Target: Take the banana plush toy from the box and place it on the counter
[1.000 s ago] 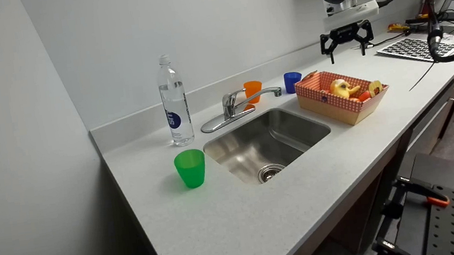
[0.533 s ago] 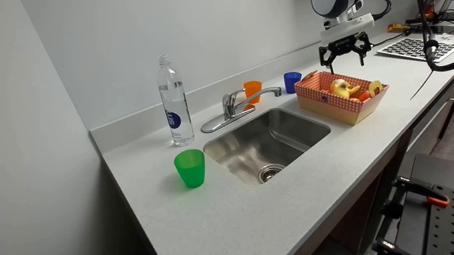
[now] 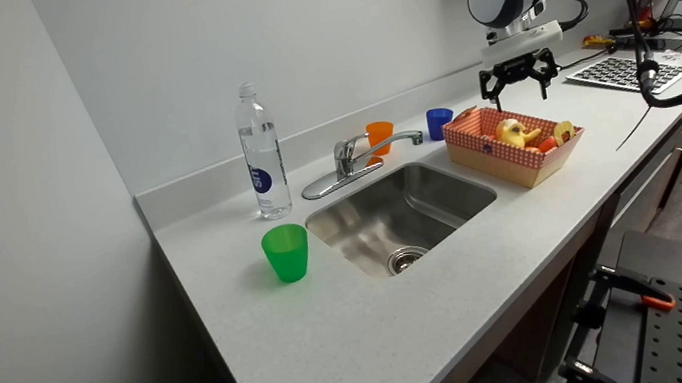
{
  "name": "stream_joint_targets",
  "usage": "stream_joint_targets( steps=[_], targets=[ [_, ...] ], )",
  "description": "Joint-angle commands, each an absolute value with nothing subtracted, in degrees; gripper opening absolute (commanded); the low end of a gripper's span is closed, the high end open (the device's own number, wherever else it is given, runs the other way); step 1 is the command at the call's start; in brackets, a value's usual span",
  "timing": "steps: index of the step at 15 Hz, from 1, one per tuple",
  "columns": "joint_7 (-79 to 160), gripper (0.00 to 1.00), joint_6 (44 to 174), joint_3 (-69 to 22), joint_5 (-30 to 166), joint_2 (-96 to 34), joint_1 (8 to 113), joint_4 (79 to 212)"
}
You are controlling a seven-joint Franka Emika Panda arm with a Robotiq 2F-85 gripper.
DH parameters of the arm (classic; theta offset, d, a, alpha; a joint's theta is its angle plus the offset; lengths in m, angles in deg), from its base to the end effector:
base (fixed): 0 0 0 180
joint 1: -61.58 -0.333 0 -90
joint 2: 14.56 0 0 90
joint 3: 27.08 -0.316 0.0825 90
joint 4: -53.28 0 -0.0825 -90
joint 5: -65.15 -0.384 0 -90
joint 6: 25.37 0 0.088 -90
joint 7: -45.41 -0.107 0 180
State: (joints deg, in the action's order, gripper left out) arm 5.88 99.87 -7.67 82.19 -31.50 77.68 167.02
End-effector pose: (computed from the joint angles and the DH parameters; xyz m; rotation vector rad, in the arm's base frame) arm 0.4820 -0.3487 0.3204 2.3783 -1.4857 -0.1037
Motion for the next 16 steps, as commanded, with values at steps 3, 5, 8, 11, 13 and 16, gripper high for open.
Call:
stream_joint_targets(
  steps=[3,5,8,11,13,16],
  targets=[
    [6.0,1.00,99.7,-6.9,81.5,-31.9,77.0,166.8],
    [4.8,1.00,100.2,-6.8,81.6,-33.0,76.9,166.5],
    [3.8,1.00,99.8,-6.5,81.8,-36.0,76.8,165.3],
    [3.0,1.00,99.8,-6.4,81.9,-39.3,76.5,163.8],
    [2.9,1.00,99.7,-6.5,81.9,-41.5,76.2,162.3],
    [3.0,1.00,99.5,-6.6,81.7,-44.1,75.6,159.9]
  ],
)
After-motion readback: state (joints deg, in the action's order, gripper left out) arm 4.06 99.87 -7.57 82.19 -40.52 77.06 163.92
